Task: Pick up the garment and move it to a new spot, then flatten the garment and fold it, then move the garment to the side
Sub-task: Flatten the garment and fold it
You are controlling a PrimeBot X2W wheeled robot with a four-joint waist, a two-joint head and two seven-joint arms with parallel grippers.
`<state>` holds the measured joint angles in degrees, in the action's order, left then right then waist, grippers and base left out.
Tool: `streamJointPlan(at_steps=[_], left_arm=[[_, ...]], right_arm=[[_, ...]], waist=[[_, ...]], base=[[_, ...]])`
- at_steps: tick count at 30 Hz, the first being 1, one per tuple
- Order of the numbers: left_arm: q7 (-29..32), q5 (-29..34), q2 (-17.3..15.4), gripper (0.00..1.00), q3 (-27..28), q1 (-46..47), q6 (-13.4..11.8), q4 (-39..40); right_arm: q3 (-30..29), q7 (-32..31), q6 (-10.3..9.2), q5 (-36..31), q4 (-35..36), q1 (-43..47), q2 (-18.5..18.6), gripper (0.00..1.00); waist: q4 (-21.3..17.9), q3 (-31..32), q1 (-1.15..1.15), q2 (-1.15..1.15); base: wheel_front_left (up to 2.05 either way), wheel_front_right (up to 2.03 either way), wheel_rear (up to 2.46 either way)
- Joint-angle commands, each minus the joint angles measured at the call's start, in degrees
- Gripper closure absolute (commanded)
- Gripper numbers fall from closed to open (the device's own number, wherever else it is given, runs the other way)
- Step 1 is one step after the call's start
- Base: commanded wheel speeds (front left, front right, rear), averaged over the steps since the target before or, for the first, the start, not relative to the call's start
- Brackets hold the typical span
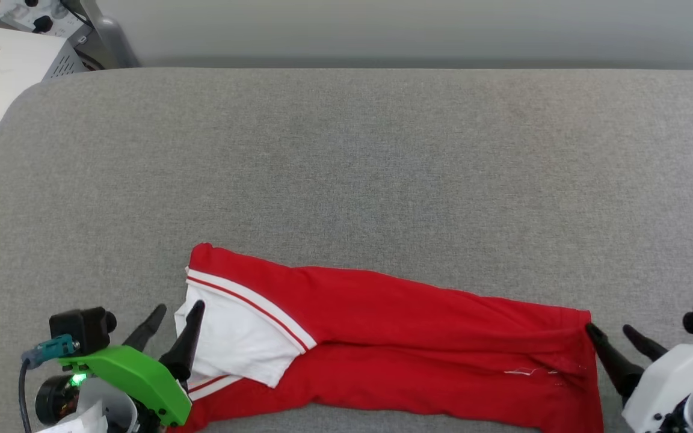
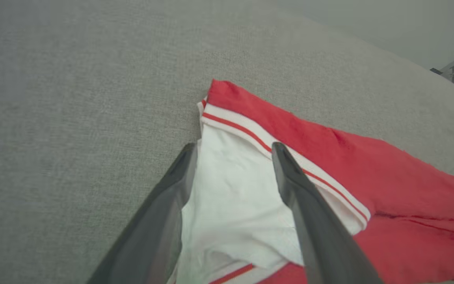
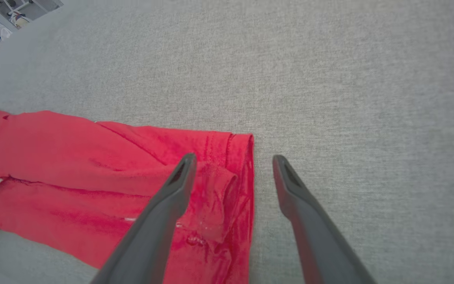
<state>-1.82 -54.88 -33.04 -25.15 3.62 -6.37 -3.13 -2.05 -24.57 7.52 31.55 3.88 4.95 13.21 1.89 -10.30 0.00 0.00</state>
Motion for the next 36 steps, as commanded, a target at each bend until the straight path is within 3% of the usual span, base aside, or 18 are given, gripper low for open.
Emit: streamJointPlan(at_steps=[1, 6, 13, 20, 31, 32, 33, 34, 36], left_arm=[[-1.35, 1.52, -0.54, 0.00, 0.26, 1.48, -0.06, 1.10], [-6.87, 5.91, -0.36, 0.00, 0.96, 2.29, -1.83, 3.59], [-12.03, 12.78, 1.84, 0.00, 2.20, 3.00, -6.84, 6.41], [-13.06, 18.73, 4.82, 0.00, 3.70, 2.69, -10.30, 8.91], [-13.16, 22.74, 7.25, 0.00, 4.36, 1.87, -10.78, 10.53], [-13.17, 23.02, 7.43, 0.00, 4.34, 1.90, -10.74, 10.61], [-13.17, 23.21, 7.58, 0.00, 4.28, 1.92, -10.67, 10.65], [-13.17, 23.37, 7.69, 0.00, 4.17, 1.90, -10.59, 10.58], [-13.17, 23.71, 7.84, 0.00, 4.12, 1.86, -10.52, 10.51]], right_arm=[[-1.36, -1.47, -0.03, 0.19, 1.36, 0.62, 0.82, 0.00], [-5.56, -9.02, -0.03, 0.09, 4.68, 1.85, 2.08, 0.00], [-6.17, -16.75, -0.03, 0.23, 6.12, 1.71, 1.48, 0.00], [-3.09, -17.55, -0.03, 0.71, 2.21, -0.57, -0.13, 0.00], [2.83, -16.64, -0.03, 3.12, -7.42, -1.65, -2.04, 0.00], [3.50, -16.74, -0.03, 3.35, -8.28, -1.72, -2.23, 0.58], [3.92, -16.80, -0.03, 3.62, -8.90, -1.78, -2.44, 0.81], [4.31, -16.85, -0.03, 3.86, -9.55, -1.88, -2.59, 1.00], [4.83, -16.44, -0.03, 4.20, -10.06, -2.32, -2.64, 1.00]], waist=[[0.38, 0.62, 0.00, 0.00], [0.80, 1.49, 0.00, 0.00], [2.07, 1.49, 0.00, 0.00], [3.69, -0.49, 0.00, 0.00], [4.46, -1.83, 0.00, 0.00], [4.38, -1.78, 0.00, 0.00], [4.33, -1.74, 0.00, 0.00], [4.27, -1.67, 0.00, 0.00], [4.09, -1.42, 0.00, 0.00]], base=[[0.00, 0.00, 0.00], [0.00, 0.00, 0.00], [0.00, 0.00, 0.00], [0.00, 0.00, 0.00], [0.00, 0.00, 0.00], [0.00, 0.00, 0.00], [0.00, 0.00, 0.00], [0.00, 0.00, 0.00], [0.00, 0.00, 0.00]])
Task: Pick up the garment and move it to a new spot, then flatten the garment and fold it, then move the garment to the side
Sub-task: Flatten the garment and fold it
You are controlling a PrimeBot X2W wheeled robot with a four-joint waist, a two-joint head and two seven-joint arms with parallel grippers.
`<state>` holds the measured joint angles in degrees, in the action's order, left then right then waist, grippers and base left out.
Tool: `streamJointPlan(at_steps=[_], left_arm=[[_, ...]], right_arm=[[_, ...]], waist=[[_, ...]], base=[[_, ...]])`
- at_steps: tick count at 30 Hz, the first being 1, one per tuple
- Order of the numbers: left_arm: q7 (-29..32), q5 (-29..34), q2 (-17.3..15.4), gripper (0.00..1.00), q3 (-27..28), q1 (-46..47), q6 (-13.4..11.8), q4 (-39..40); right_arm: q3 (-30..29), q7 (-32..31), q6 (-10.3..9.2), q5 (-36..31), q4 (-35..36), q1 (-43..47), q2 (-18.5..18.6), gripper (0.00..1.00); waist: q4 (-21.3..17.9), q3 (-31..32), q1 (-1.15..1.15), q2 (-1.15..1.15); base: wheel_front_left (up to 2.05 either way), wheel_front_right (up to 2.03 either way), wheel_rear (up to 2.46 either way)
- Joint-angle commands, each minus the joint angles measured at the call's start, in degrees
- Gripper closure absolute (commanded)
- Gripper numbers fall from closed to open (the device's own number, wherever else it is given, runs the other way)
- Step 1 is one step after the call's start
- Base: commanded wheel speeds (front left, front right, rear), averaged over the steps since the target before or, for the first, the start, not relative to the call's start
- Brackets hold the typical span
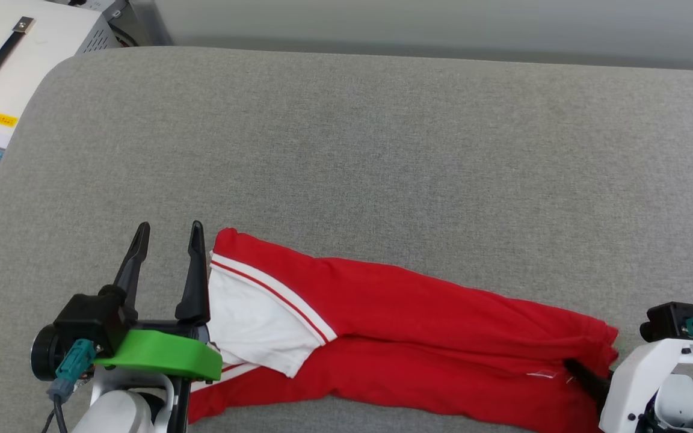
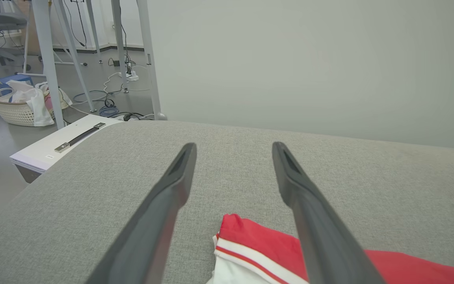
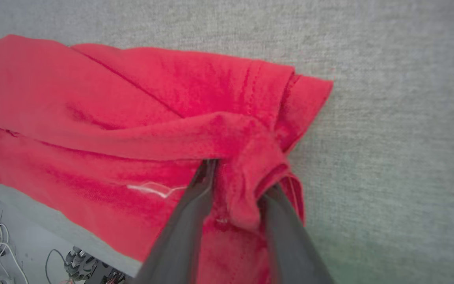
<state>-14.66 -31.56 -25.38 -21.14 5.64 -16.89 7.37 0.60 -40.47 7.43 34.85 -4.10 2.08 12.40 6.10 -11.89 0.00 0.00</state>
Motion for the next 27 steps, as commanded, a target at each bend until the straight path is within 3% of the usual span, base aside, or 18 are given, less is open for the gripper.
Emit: streamJointPlan(at_steps=[1, 13, 27], left_arm=[[-0.33, 0.46, 0.24, 0.00, 0.11, -0.28, 0.03, -0.06], [0.36, 0.77, -0.94, 0.00, 0.40, -3.12, -1.16, -1.27], [1.11, 0.36, -1.47, 0.00, 0.05, -6.36, -2.61, -0.74]], right_arm=[[2.34, -0.21, 0.06, 0.93, -2.08, 0.28, -1.69, 1.00], [0.71, 1.80, 0.06, 1.41, 3.34, -1.55, 2.56, 1.00], [-17.35, -3.06, 0.06, 1.54, 2.43, 2.21, 7.33, 1.00]], waist=[[-0.22, 0.38, 0.00, 0.00], [-1.64, 4.97, 0.00, 0.00], [-3.10, 7.45, 0.00, 0.00]], base=[[0.00, 0.00, 0.00], [0.00, 0.00, 0.00], [0.00, 0.00, 0.00]])
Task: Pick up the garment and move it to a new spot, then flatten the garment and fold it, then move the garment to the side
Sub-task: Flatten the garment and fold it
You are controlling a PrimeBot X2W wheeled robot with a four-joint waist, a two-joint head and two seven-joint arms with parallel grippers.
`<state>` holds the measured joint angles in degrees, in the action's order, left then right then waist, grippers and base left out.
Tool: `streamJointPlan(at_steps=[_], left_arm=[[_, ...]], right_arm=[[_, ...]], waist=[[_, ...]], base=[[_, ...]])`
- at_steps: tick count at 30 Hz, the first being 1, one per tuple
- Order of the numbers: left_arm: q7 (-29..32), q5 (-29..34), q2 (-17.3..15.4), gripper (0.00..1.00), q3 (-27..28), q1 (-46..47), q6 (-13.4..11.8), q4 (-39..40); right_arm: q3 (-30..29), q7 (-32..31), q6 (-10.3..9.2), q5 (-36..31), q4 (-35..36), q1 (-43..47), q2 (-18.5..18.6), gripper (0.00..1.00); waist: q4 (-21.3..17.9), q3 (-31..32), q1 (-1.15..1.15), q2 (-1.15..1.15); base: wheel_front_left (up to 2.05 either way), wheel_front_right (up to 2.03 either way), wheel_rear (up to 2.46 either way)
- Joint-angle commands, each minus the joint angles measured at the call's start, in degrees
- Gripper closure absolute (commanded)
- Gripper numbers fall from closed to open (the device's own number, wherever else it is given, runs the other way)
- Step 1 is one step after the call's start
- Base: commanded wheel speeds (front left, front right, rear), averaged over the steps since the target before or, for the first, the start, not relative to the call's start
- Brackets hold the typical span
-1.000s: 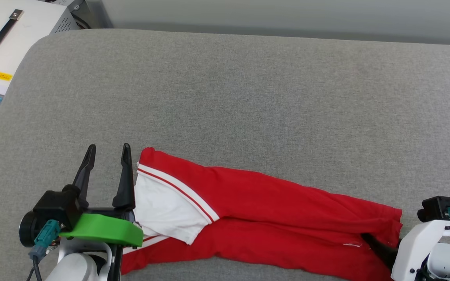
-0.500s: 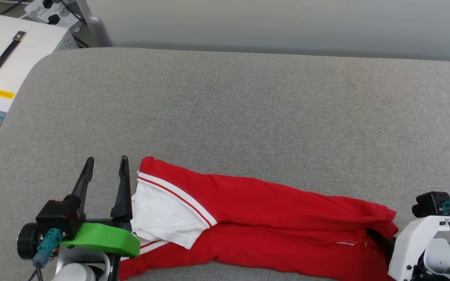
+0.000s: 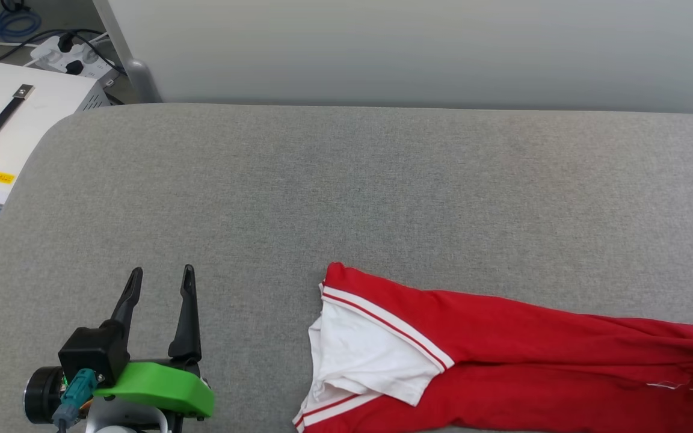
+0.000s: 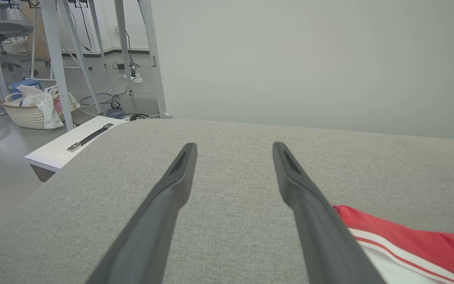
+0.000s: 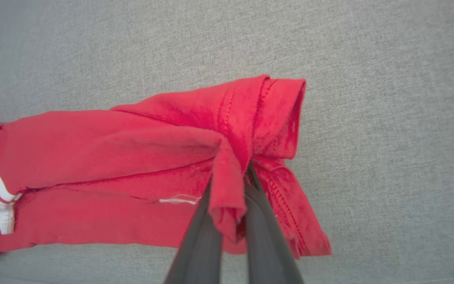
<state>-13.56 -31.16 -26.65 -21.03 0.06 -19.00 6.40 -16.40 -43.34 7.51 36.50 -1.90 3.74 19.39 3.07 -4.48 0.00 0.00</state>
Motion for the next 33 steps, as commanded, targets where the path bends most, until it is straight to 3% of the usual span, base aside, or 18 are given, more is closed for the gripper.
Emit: streamJointPlan(at_steps=[1, 4, 10, 17, 25, 27, 28, 33], left_arm=[[0.08, -0.01, -0.24, 0.00, -0.11, -0.83, -0.56, 0.23], [0.28, -0.13, -0.20, 0.00, -0.31, -0.95, -0.62, 0.29], [0.39, -0.18, -0.03, 0.00, -0.75, -0.63, -0.55, 0.36], [0.54, -0.16, 0.37, 0.00, -1.54, 0.47, -0.11, 0.28], [0.42, 0.43, 2.05, 0.00, -3.23, 4.84, 1.42, -0.38], [0.28, 0.65, 2.57, 0.00, -3.69, 6.09, 1.91, -0.76], [-0.10, 0.98, 3.59, 0.00, -4.22, 8.34, 2.83, -1.64], [-0.68, 1.21, 4.86, 0.00, -4.25, 10.43, 3.92, -3.04]], right_arm=[[-1.24, -0.54, -0.02, 0.46, 0.41, 0.44, 0.06, 1.00], [-3.67, -2.86, -0.02, 5.68, 0.83, -0.98, -2.99, 1.00], [-6.21, -14.13, -0.02, 23.53, 1.51, -4.28, -13.01, 1.00], [-3.91, -21.23, -0.02, 38.08, 0.72, -6.48, -16.42, 1.00], [11.70, -12.60, -0.02, 48.93, -2.01, -9.26, -16.49, 1.00], [15.75, -9.53, -0.02, 49.30, -2.52, -10.44, -16.49, 1.00], [23.20, -4.83, -0.02, 48.04, -4.81, -12.95, -16.50, 1.00], [29.00, 0.30, -0.02, 44.62, -9.08, -15.50, -16.50, 1.00]], waist=[[-0.17, 0.06, 0.00, 0.00], [-0.43, 0.15, 0.00, 0.00], [-0.29, 0.43, 0.00, 0.00], [1.19, -0.02, 0.00, 0.00], [5.06, -2.87, 0.00, 0.00], [5.99, -3.79, 0.00, 0.00], [7.66, -5.86, 0.00, 0.00], [9.25, -8.34, 0.00, 0.00]], base=[[0.00, 0.00, 0.00], [0.00, 0.00, 0.00], [0.00, 0.00, 0.00], [0.00, 0.00, 0.00], [0.00, 0.00, 0.00], [0.00, 0.00, 0.00], [0.00, 0.00, 0.00], [0.00, 0.00, 0.00]])
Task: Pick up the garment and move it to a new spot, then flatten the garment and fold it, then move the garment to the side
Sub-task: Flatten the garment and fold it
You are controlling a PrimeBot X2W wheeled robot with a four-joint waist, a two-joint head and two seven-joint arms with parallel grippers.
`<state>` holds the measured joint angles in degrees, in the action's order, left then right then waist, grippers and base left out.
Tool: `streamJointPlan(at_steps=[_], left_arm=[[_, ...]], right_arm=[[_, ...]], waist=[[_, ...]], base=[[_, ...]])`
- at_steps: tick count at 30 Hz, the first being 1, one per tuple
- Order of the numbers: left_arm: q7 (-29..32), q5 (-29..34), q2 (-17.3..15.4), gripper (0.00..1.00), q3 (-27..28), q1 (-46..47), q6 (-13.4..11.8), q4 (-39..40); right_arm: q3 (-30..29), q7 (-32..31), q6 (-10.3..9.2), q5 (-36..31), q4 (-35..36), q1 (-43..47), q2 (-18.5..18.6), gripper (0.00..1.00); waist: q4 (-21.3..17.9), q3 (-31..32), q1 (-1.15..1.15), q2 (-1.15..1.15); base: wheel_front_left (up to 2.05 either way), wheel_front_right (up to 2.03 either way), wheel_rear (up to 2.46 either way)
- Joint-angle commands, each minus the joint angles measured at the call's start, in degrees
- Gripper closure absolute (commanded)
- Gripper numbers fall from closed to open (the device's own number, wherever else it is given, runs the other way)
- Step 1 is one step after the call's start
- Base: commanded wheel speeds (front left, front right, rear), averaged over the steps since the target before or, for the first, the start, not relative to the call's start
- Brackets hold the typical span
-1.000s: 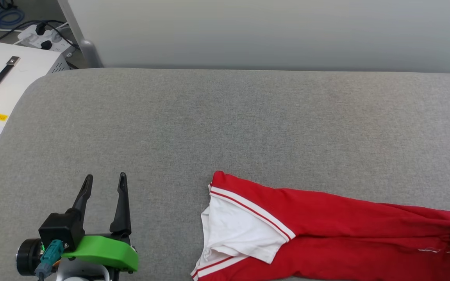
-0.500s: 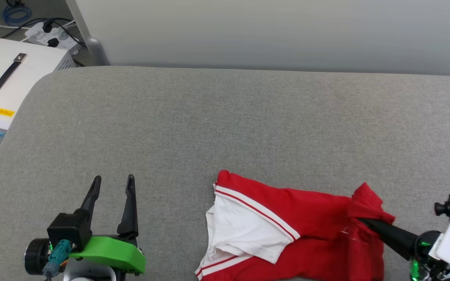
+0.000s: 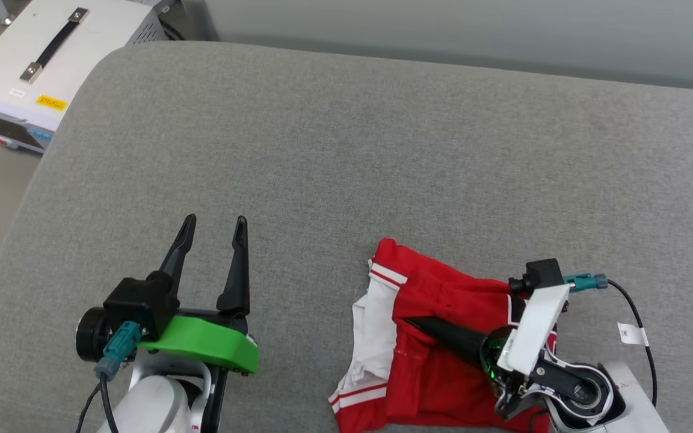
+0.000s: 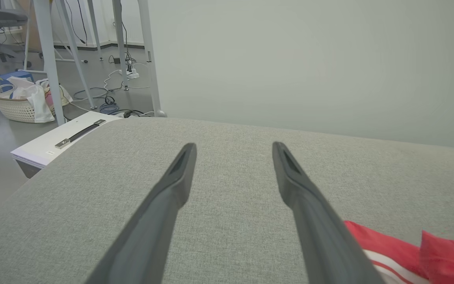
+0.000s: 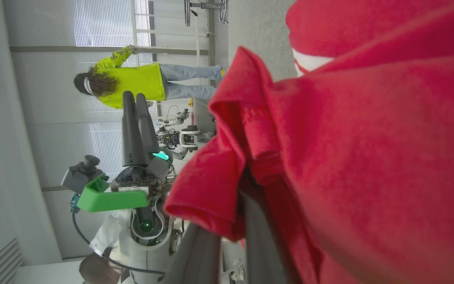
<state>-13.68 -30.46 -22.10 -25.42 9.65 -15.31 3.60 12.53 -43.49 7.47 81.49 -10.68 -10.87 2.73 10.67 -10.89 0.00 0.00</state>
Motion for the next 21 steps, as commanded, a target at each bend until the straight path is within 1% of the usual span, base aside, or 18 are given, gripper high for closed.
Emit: streamJointPlan(at_steps=[1, 5, 6, 7, 10, 12, 15, 18, 20, 21], left_arm=[[-0.67, 0.55, 0.54, 0.00, 0.22, 1.08, 0.41, -0.56], [-0.98, 0.73, 1.26, 0.00, 0.60, 1.63, 1.14, -1.70], [-1.02, 0.76, 1.39, 0.00, 0.73, 1.68, 1.27, -1.92], [-1.07, 0.81, 1.52, 0.00, 0.89, 1.74, 1.43, -2.18], [-1.16, 0.95, 1.67, 0.00, 1.43, 1.74, 1.77, -2.83], [-1.20, 1.08, 1.65, 0.00, 1.72, 1.71, 2.10, -3.09], [-1.24, 1.38, 1.43, 0.00, 2.05, 1.47, 2.44, -3.36], [-1.26, 1.54, 1.31, 0.00, 2.32, 1.26, 2.63, -3.50], [-1.27, 1.62, 1.22, 0.00, 2.52, 0.96, 2.62, -3.63], [-1.27, 1.68, 1.15, 0.00, 2.64, 0.76, 2.58, -3.67]], right_arm=[[0.85, 1.38, 0.02, -0.98, -1.26, -1.27, 0.15, 1.00], [2.81, 5.26, 0.02, -3.82, -4.65, -2.35, 0.15, 1.00], [3.23, 5.98, 0.02, -4.26, -5.07, -2.54, 0.15, 0.61], [3.71, 6.91, 0.02, -4.47, -5.27, -2.79, 0.15, 0.00], [5.24, 8.65, 0.02, -4.50, -4.32, -3.22, 0.15, 0.00], [6.00, 9.82, 0.02, -4.85, -2.45, -3.36, 0.24, 0.00], [7.03, 11.97, 0.02, -6.51, 1.60, -3.34, 1.49, 0.00], [7.54, 15.26, 0.02, -9.78, 5.44, -3.07, 3.62, 0.00], [7.45, 18.69, 0.02, -13.53, 7.71, -2.72, 5.45, 0.00], [7.27, 21.04, 0.02, -16.43, 8.75, -2.50, 6.63, 0.00]], waist=[[1.79, -2.34, 0.00, 0.00], [1.87, -3.22, 0.00, 0.00], [1.78, -3.31, 0.00, 0.00], [1.65, -3.35, 0.00, 0.00], [0.92, -2.91, 0.00, 0.00], [0.32, -2.37, 0.00, 0.00], [-0.69, -1.51, 0.00, 0.00], [-1.70, -0.72, 0.00, 0.00], [-2.46, -0.20, 0.00, 0.00], [-2.90, 0.06, 0.00, 0.00]], base=[[0.00, 0.00, 0.00], [0.00, 0.00, 0.00], [0.00, 0.00, 0.00], [0.00, 0.00, 0.00], [0.00, 0.00, 0.00], [0.00, 0.00, 0.00], [0.00, 0.00, 0.00], [0.00, 0.00, 0.00], [0.00, 0.00, 0.00], [0.00, 0.00, 0.00]])
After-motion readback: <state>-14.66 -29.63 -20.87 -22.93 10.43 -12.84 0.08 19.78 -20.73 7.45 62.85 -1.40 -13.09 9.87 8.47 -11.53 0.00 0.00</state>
